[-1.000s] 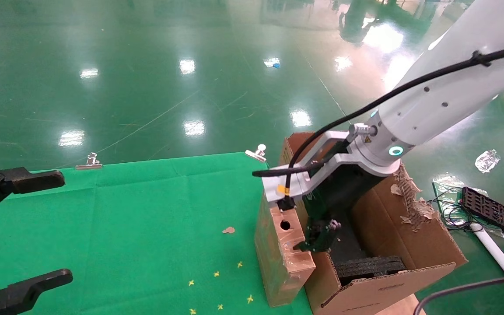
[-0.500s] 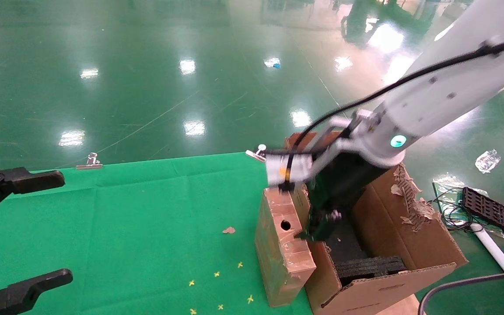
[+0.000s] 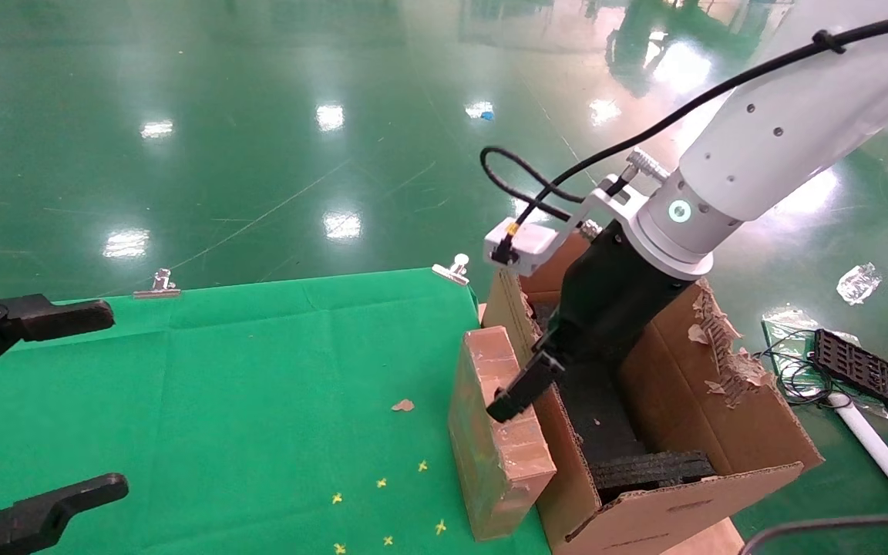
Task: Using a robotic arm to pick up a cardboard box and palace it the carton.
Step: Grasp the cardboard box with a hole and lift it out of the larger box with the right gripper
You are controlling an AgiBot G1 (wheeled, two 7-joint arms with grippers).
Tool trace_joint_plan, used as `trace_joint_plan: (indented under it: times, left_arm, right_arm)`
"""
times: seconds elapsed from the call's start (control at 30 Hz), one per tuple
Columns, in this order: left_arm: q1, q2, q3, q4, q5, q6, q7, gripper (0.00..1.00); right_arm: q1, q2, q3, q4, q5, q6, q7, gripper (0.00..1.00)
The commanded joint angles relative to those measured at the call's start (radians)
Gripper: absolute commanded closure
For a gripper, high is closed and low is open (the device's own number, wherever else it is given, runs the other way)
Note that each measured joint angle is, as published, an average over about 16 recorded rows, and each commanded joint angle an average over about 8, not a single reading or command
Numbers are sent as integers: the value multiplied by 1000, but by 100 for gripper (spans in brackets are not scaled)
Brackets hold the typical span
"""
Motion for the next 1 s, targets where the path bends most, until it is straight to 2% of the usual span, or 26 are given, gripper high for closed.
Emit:
trace_joint_plan:
  times: [0.03, 0.47, 0.53, 0.63, 0.67, 0.73, 0.77, 0.8, 0.9, 0.93, 1.0]
  left_arm:
    - [0, 0, 0, 0, 0, 0, 0, 0]
    - [0, 0, 1, 0, -1, 0, 0, 0]
    - [0, 0, 1, 0, -1, 0, 1, 0]
    - [0, -1, 1, 0, -1, -1, 1, 1]
    - [0, -1, 1, 0, -1, -1, 1, 5]
    - [0, -1, 1, 0, -1, -1, 1, 20]
    - [0, -1, 2, 0, -1, -1, 1, 30]
    - [0, -1, 2, 0, -1, -1, 1, 42]
    - [0, -1, 2, 0, -1, -1, 1, 79]
    - [0, -1, 2, 0, -1, -1, 1, 87]
    - [0, -1, 2, 0, -1, -1, 1, 98]
  right_arm:
    - [-7, -5, -4, -36, 19, 4, 20, 0]
    - [-61, -57, -28, -140, 24, 32, 74, 2]
    - [-67, -63, -32, -141, 20, 34, 76, 17]
    - [-72, -68, -39, -133, 11, 34, 80, 55]
    - [-73, -69, -42, -129, 8, 34, 82, 67]
    - [-74, -70, -47, -118, 1, 32, 88, 91]
    - [-74, -70, -50, -111, -2, 31, 91, 96]
    - [-75, -70, -52, -105, -5, 30, 94, 100]
    - [-76, -67, -58, -84, -10, 27, 103, 100]
    - [-77, -66, -60, -78, -11, 27, 105, 100]
    - [-78, -63, -62, -65, -12, 26, 109, 100]
